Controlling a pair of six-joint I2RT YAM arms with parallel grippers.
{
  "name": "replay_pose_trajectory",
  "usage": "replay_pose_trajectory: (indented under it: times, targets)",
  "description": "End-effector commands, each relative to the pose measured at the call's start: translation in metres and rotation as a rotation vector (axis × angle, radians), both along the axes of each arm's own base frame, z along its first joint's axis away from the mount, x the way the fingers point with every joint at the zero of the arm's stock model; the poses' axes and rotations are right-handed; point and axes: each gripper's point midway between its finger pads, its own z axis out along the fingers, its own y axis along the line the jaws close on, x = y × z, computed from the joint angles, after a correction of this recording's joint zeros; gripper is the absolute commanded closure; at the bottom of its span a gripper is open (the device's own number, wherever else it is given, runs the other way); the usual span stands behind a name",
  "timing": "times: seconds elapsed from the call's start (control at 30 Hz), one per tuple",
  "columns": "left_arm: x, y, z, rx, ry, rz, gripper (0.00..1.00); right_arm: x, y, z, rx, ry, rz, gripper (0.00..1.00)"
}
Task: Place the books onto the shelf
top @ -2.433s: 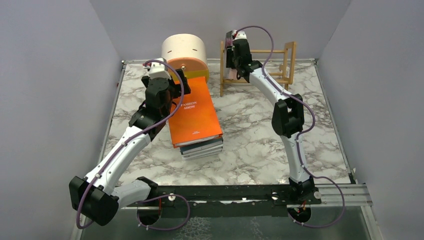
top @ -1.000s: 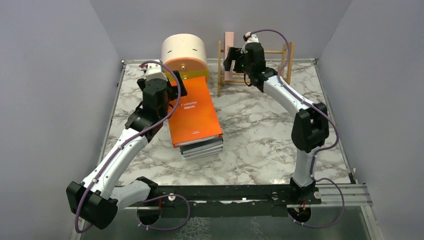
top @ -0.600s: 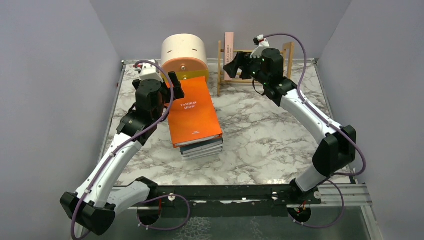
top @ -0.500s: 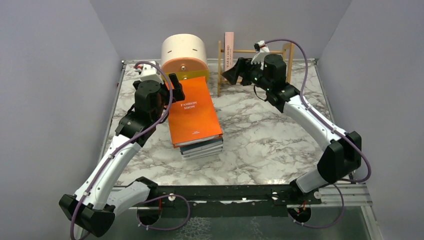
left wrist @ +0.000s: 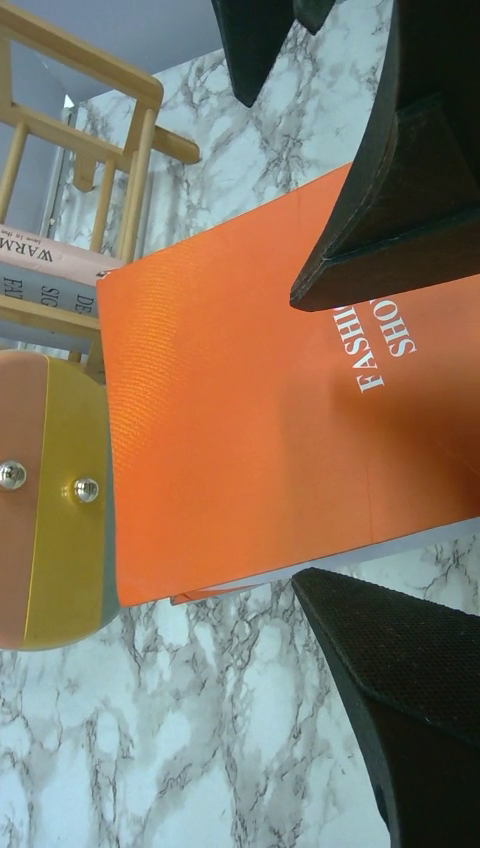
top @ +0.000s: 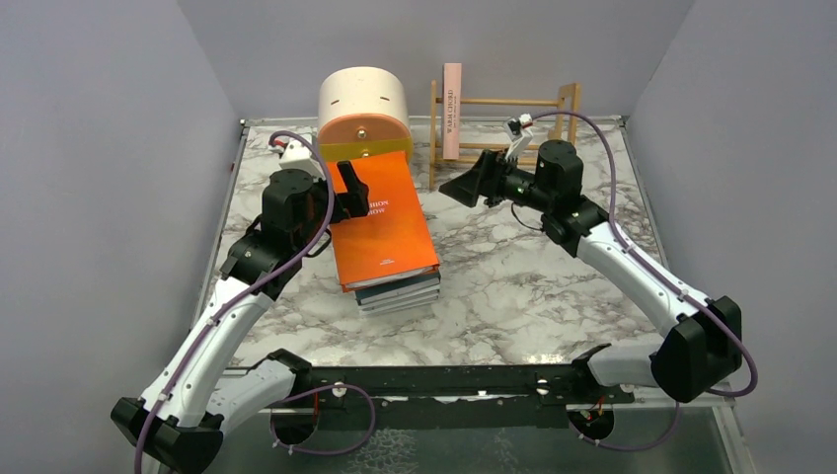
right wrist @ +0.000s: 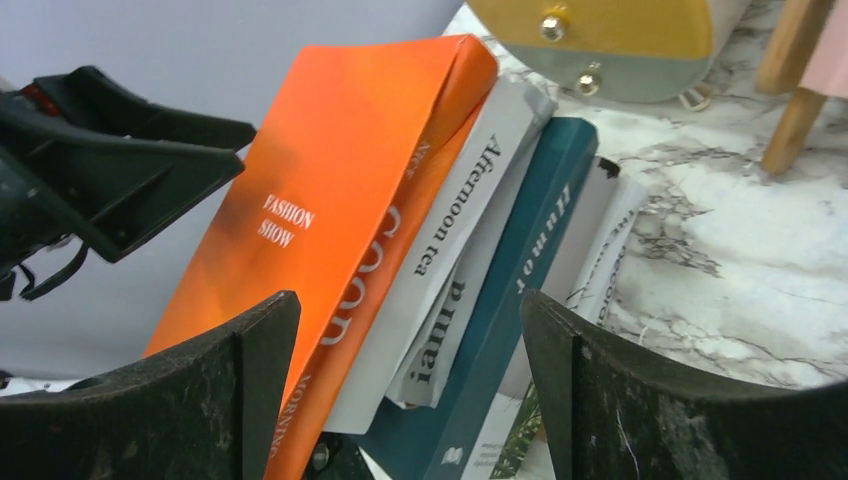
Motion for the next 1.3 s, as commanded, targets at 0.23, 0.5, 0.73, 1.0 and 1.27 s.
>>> replay_pose_trajectory:
  times: [0.23,0.5,0.73,1.0,1.27]
  targets:
    - [-0.004,-0.011,-0.018,-0.007,0.063,-0.056,0.02,-0.044,0.041,0.003,0.056,0.013,0.153,0.20]
    - [0.001,-0.019,-0.020,-0.028,0.073,-0.079,0.02,-0.049,0.059,-0.012,0.051,0.054,0.193,0.20]
    - [0.006,-0.030,-0.017,-0.062,0.069,-0.111,0.02,-0.051,0.059,-0.021,0.050,0.073,0.196,0.20]
    - [0.010,-0.041,-0.010,-0.098,0.049,-0.144,0.02,-0.055,0.064,-0.024,0.073,0.092,0.237,0.20]
    - [0.015,-0.057,-0.003,-0.127,0.035,-0.187,0.02,-0.057,0.067,-0.025,0.089,0.095,0.253,0.20]
